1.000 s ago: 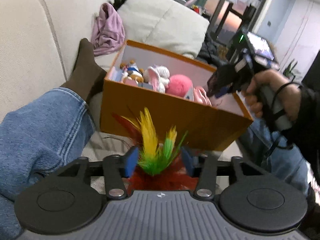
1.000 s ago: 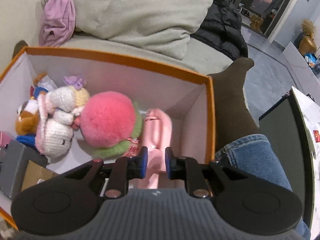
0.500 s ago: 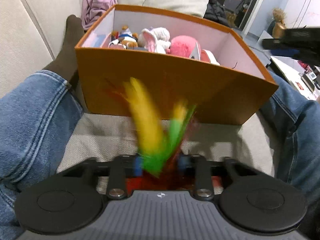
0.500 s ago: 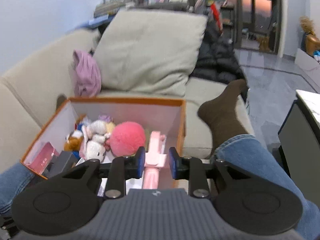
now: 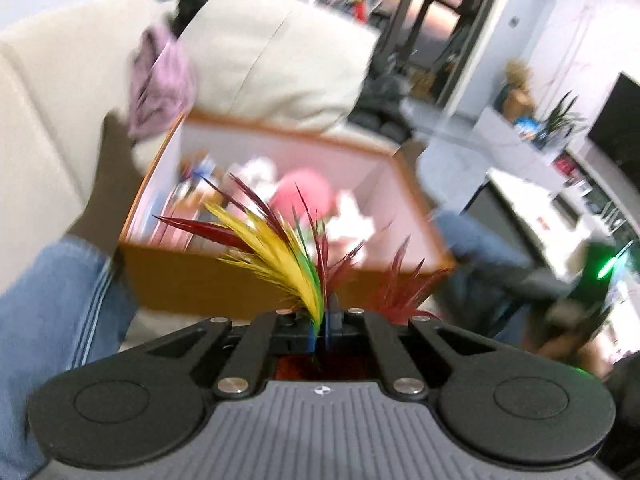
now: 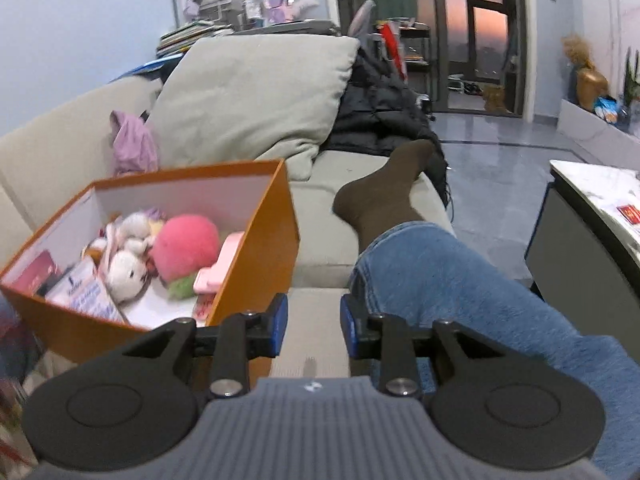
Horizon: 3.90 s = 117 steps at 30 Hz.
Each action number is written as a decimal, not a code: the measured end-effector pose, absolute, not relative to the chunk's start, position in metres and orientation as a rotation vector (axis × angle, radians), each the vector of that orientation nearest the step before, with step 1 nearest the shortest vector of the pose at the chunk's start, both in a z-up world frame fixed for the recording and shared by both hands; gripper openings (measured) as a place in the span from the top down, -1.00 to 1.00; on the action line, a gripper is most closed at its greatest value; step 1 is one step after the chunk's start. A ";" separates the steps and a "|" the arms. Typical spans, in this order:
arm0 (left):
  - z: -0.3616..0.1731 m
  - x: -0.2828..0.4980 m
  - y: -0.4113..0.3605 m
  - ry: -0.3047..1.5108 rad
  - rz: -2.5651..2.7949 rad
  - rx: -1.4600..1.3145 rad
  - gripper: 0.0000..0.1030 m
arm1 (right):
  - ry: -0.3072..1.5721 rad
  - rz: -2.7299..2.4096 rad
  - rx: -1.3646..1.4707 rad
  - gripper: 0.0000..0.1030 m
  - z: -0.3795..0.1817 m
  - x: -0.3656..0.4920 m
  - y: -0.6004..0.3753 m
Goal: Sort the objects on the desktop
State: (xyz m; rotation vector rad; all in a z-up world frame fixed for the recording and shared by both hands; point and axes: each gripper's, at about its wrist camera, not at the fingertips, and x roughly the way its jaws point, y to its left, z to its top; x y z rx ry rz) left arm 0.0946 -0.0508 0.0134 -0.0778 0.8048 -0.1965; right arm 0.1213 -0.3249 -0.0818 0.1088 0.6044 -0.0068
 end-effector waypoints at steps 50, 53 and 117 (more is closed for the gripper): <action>-0.028 0.136 -0.060 0.611 0.055 0.093 -0.37 | 0.460 0.201 0.090 -0.13 -0.063 0.111 -0.269; -0.035 0.137 -0.060 0.607 0.058 0.100 -0.43 | 0.473 0.204 0.068 -0.14 -0.063 0.116 -0.260; -0.060 0.142 -0.062 0.546 0.089 0.156 -0.65 | 0.450 0.190 0.124 -0.24 -0.091 0.127 -0.251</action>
